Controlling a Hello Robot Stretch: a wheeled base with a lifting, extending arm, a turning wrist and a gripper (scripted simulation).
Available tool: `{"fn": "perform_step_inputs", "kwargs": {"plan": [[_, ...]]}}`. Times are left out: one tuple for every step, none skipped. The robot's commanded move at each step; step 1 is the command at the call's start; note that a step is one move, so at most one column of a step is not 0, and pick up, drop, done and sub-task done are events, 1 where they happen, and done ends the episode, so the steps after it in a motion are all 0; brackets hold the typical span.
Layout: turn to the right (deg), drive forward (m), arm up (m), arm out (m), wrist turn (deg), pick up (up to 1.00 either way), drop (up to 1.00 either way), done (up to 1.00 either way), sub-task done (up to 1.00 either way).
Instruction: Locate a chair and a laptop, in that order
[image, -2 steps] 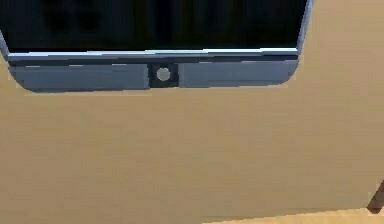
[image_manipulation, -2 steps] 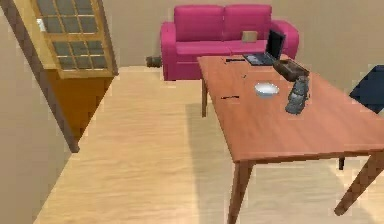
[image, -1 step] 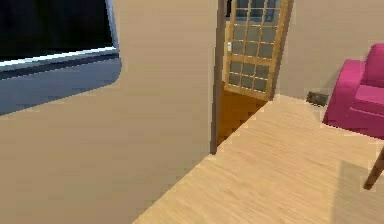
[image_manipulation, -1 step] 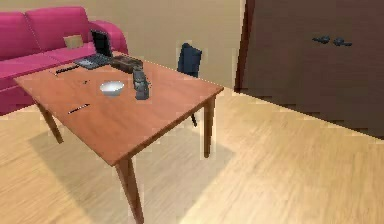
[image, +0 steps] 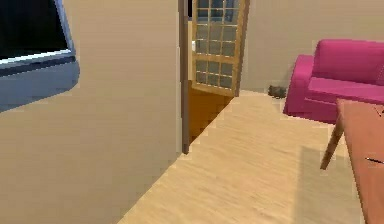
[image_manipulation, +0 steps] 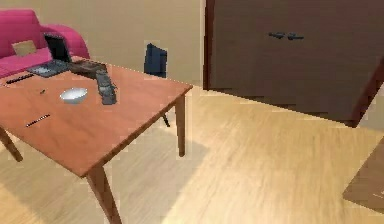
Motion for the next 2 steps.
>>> {"fn": "perform_step_inputs", "kwargs": {"plan": [[0.0,0.30,0.00,0.00,0.0,0.00,0.00,0.00,0.00],[27.0,0.00,0.00,0.00,0.0,0.00,0.00,0.00,0.00]]}}
